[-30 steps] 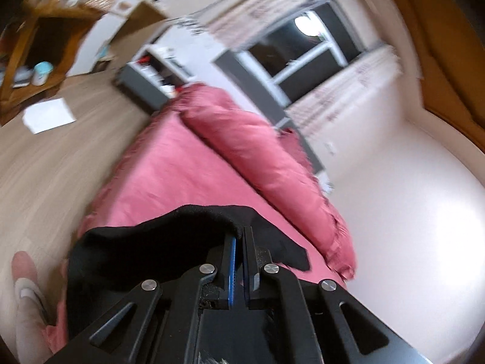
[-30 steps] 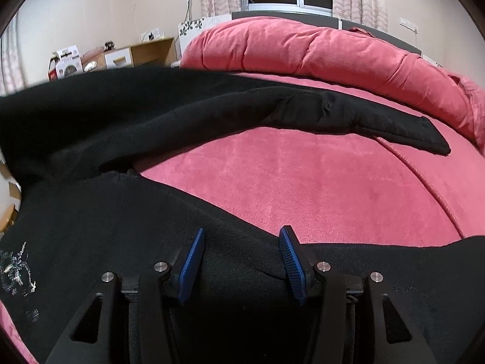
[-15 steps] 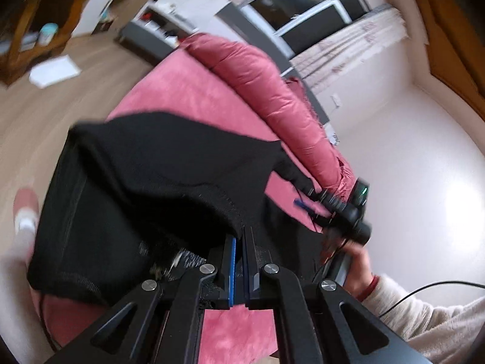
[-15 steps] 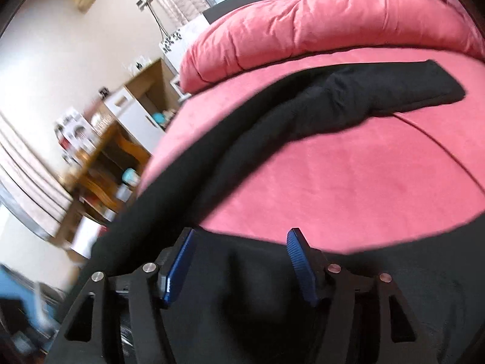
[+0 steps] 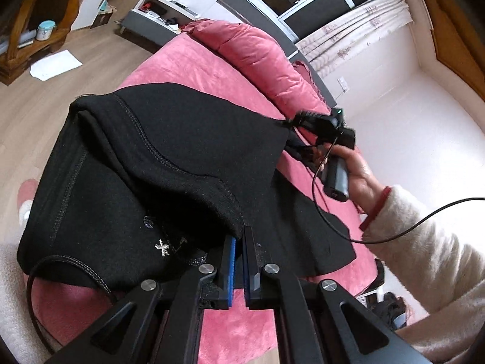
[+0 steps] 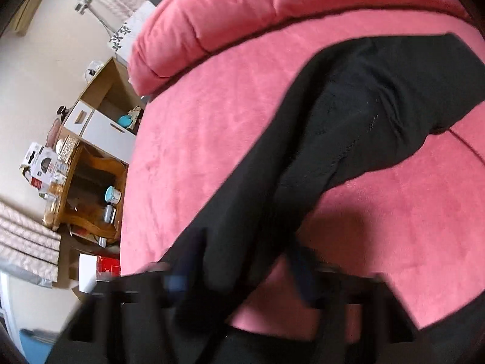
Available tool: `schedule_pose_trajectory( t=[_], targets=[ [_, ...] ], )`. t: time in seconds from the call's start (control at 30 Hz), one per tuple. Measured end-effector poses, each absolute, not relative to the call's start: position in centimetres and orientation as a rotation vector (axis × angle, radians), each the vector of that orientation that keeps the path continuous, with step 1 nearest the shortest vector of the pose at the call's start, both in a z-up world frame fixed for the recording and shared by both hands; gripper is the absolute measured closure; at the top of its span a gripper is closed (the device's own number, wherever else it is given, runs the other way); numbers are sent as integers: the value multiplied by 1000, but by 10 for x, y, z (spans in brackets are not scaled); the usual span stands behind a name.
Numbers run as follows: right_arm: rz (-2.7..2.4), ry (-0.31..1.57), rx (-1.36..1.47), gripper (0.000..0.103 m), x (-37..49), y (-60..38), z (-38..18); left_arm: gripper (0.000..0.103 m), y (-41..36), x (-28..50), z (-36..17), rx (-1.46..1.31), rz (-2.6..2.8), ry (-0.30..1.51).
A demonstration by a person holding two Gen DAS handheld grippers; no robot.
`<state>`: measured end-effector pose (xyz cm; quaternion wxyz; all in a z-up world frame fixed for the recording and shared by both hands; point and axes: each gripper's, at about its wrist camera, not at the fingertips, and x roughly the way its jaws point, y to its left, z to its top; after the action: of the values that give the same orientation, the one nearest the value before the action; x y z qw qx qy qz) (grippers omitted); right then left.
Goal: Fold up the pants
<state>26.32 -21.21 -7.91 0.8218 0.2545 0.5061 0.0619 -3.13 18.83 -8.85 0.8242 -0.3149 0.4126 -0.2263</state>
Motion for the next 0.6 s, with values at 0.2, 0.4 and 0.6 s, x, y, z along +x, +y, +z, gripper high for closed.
schedule_pose_trajectory(
  t=[0.2, 0.4, 0.6],
  targets=[
    [220, 1000, 547, 83, 240, -229, -70, 50, 219, -13, -105, -1017, -489, 828],
    [272, 929, 529, 92, 218, -237, -47, 100, 206, 18, -112, -950, -421, 977],
    [316, 901, 501, 93, 191, -246, -30, 99, 226, 11, -56, -850, -458, 815]
  ],
)
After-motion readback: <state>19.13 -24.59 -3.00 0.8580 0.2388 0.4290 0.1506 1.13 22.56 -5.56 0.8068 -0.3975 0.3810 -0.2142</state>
